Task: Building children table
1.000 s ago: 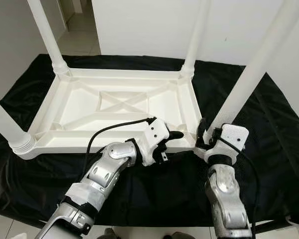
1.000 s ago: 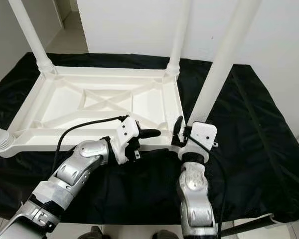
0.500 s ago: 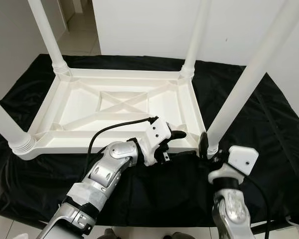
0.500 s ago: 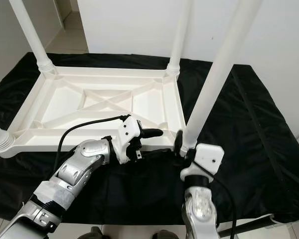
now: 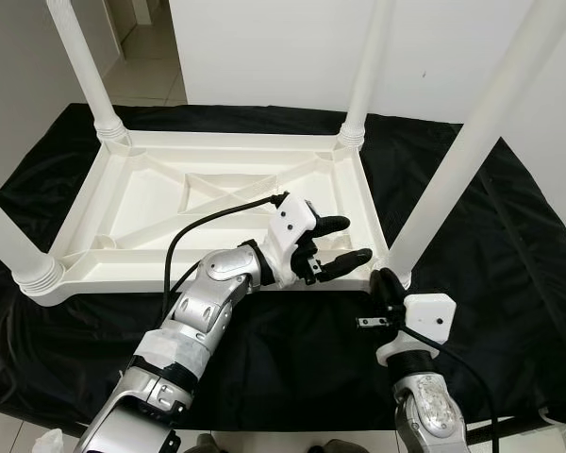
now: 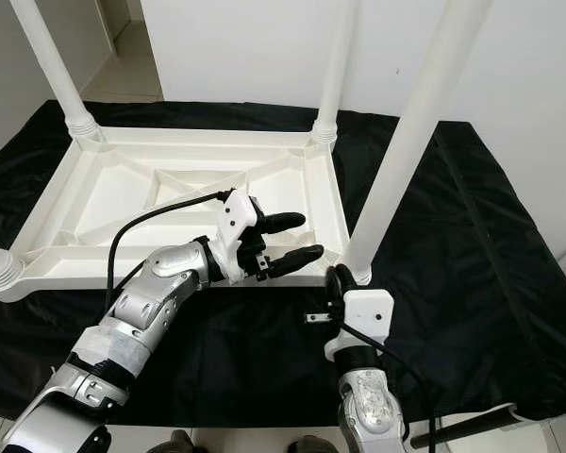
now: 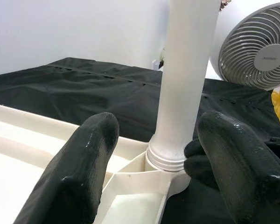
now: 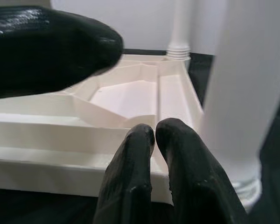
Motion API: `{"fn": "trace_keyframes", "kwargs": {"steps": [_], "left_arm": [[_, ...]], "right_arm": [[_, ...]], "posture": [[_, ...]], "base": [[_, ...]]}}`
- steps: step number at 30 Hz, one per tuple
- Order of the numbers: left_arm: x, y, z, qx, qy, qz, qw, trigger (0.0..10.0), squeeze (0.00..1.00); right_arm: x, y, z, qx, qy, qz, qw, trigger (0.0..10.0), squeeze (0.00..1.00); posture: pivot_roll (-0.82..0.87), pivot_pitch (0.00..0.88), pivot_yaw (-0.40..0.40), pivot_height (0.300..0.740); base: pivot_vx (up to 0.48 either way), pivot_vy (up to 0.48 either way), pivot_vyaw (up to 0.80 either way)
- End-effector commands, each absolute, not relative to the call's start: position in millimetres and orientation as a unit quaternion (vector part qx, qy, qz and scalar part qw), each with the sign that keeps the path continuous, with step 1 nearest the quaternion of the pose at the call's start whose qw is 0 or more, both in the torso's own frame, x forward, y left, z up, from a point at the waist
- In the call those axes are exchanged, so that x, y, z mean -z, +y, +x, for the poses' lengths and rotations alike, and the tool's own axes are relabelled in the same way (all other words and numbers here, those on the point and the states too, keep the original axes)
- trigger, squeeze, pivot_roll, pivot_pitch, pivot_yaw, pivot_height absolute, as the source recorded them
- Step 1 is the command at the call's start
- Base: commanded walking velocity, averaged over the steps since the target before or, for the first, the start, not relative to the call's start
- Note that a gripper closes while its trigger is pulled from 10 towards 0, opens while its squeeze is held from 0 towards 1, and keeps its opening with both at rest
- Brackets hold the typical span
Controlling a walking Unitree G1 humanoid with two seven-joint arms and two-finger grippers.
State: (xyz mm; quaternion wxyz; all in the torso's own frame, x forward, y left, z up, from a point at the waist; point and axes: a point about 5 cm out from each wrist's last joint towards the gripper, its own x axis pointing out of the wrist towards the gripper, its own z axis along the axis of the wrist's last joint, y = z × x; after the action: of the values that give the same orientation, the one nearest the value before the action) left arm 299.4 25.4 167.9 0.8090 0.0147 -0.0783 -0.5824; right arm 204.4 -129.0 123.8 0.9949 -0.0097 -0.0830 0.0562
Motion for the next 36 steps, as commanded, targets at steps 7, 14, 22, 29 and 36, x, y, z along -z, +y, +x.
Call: {"fn": "trace_keyframes", "kwargs": {"steps": [7, 14, 22, 29, 36], "left_arm": [[-164, 32, 315, 0.508, -0.063, 0.051, 0.858, 10.0, 0.00], [-156, 42, 321, 0.479, -0.033, 0.091, 0.872, 10.0, 0.00], [-151, 53, 316, 0.493, -0.033, 0.132, 0.859, 10.0, 0.00], [-146, 58, 301, 0.563, -0.026, 0.162, 0.810, 10.0, 0.00], [-143, 62, 292, 0.598, -0.011, 0.170, 0.783, 10.0, 0.00]], "right_arm": [[-125, -150, 223, -0.028, -0.085, -0.009, 0.996, 10.0, 0.00], [-128, -166, 225, 0.003, -0.090, -0.010, 0.996, 10.0, 0.00], [-127, -190, 225, 0.049, -0.088, -0.014, 0.995, 10.0, 0.00], [-130, -221, 225, 0.104, -0.095, -0.030, 0.990, 10.0, 0.00], [-132, -223, 225, 0.108, -0.097, -0.031, 0.989, 10.0, 0.00]], "posture": [[-0.06, 0.000, -0.013, 0.740], [-0.05, 0.000, -0.018, 0.740], [-0.05, 0.004, -0.014, 0.740], [-0.05, 0.011, -0.005, 0.740], [-0.05, 0.015, -0.002, 0.740]], "base": [[0.000, 0.000, 0.00], [0.000, 0.000, 0.00], [0.000, 0.000, 0.00], [0.000, 0.000, 0.00], [0.000, 0.000, 0.00]]}}
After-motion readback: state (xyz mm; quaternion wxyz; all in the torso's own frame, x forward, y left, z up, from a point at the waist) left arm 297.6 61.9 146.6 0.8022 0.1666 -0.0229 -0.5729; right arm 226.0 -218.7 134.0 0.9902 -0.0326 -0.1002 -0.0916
